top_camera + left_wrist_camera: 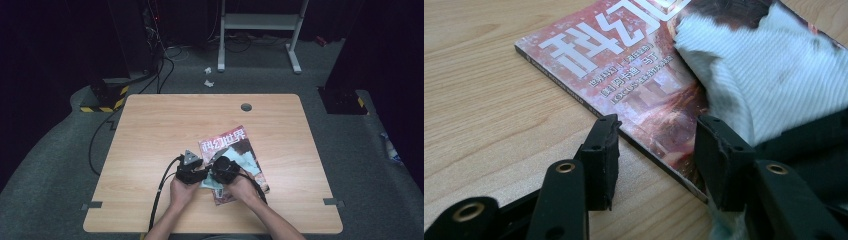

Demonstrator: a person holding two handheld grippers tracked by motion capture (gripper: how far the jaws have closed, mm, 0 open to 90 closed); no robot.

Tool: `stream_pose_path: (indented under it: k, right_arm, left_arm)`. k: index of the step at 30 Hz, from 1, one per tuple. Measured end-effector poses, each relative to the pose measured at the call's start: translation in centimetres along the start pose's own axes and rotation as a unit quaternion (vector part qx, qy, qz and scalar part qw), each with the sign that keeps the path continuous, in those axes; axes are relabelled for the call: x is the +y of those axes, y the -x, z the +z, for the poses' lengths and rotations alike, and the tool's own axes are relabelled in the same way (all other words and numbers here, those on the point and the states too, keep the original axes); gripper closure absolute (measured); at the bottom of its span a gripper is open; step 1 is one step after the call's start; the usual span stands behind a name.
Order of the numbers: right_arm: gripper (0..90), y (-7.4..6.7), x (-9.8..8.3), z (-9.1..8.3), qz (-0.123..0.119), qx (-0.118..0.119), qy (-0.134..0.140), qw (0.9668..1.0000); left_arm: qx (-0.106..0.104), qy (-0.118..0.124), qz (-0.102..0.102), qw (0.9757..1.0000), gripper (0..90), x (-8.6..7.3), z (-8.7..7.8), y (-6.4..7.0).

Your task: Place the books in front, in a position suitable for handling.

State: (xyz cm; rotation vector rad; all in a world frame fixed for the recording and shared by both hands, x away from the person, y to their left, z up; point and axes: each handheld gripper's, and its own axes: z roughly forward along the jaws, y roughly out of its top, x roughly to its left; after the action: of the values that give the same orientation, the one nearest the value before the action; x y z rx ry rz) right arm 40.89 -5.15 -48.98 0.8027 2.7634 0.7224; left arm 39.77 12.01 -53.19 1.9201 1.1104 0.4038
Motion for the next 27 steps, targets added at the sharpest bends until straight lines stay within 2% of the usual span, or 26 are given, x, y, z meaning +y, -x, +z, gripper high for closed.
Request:
stream_pose_path:
  k: [1,3,6,8,10,12,13,14,16,18,21,22,24,26,27]
  right_arm:
    - [82.9,0.7,-0.5,-0.3,0.006,-0.019,-0.002,0.9998]
    - [82.9,2.8,-1.7,-1.1,0.035,-0.043,-0.009,0.9984]
    - [82.9,6.6,-4.1,-2.4,0.097,-0.073,-0.01,0.9926]
    - [82.9,8.0,-5.2,-3.0,0.115,-0.088,-0.012,0.9894]
    - [82.9,8.7,-5.9,-3.5,0.128,-0.094,-0.014,0.9872]
    - [83.0,8.5,-5.8,-3.4,0.125,-0.104,-0.015,0.9866]
    - [83.0,7.9,-5.5,-3.2,0.115,-0.111,-0.016,0.987]
    - [83.0,7.5,-5.2,-3.0,0.115,-0.105,-0.015,0.9877]
    - [83.0,5.9,-4.2,-2.4,0.084,-0.089,-0.01,0.9925]
    - [83.0,3.6,-2.7,-1.4,0.051,-0.061,0.0,0.9968]
    - [83.0,1.1,-0.7,-0.2,0.014,-0.028,0.012,0.9994]
    - [83.0,0.2,0.0,0.3,-0.001,-0.026,0.016,0.9996]
    - [82.7,-0.1,0.4,0.5,-0.012,-0.032,0.014,0.9993]
    - [81.9,0.9,0.0,0.3,0.003,-0.016,0.02,0.9997]
    - [81.5,1.5,-0.4,0.1,0.007,-0.039,0.018,0.999]
  left_arm:
    - [0.0,0.0,0.0,1.0,52.5,0.0,0.0,0.0]
    - [-0.001,0.0,0.0,1.0,52.6,0.0,0.0,0.0]
    - [0.0,0.0,0.002,1.0,52.6,0.0,0.0,0.0]
    - [0.0,0.0,0.002,1.0,52.6,0.0,0.0,0.0]
    - [0.001,0.0,0.002,1.0,52.5,0.0,0.0,0.0]
    - [0.0,0.002,-0.002,1.0,53.0,0.0,0.1,0.1]
    - [0.0,0.001,-0.001,1.0,53.1,0.0,0.1,0.1]
    - [0.001,0.002,-0.002,1.0,53.2,0.0,0.1,0.1]
    - [0.0,0.001,-0.004,1.0,53.0,0.0,0.1,0.1]
    - [0.001,0.001,-0.005,1.0,52.9,0.0,0.1,0.2]
    - [0.001,0.0,-0.004,1.0,52.9,0.0,0.1,0.1]
    - [0.001,0.0,-0.005,1.0,52.9,0.0,0.1,0.1]
    - [0.001,0.0,-0.004,1.0,53.0,0.0,0.1,0.1]
    - [0.002,0.002,-0.005,1.0,53.0,0.0,0.1,0.2]
    - [0.002,0.003,-0.005,1.0,53.1,0.0,0.1,0.2]
